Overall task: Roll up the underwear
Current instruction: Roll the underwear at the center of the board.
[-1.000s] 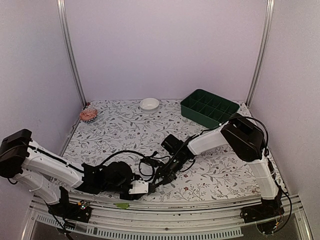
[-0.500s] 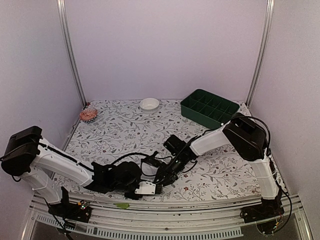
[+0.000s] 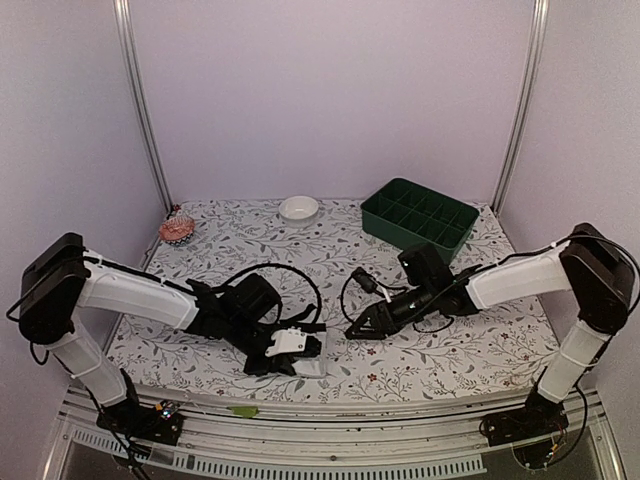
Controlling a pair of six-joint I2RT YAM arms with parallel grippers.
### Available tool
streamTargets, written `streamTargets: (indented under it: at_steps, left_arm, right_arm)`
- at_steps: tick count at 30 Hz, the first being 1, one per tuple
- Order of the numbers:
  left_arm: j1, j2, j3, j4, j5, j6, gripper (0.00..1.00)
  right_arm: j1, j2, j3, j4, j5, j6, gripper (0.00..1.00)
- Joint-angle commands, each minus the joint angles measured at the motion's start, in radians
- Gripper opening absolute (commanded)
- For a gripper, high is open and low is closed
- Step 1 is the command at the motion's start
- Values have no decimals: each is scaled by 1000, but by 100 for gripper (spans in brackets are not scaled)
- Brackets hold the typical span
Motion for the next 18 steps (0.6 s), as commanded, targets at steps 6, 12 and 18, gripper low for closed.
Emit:
streamTargets:
  at_steps: [6, 12, 18]
  left_arm:
    - [129, 189, 179, -279, 372, -8, 0]
    - [162, 269, 233, -326, 441, 9, 0]
    - [175, 292, 252, -327, 450, 3, 0]
  right_arm:
    - [217, -245, -158, 112, 325, -360, 59]
    - [368, -154, -95, 100, 469, -482, 59]
    - [405, -42, 21, 111, 519, -627, 60]
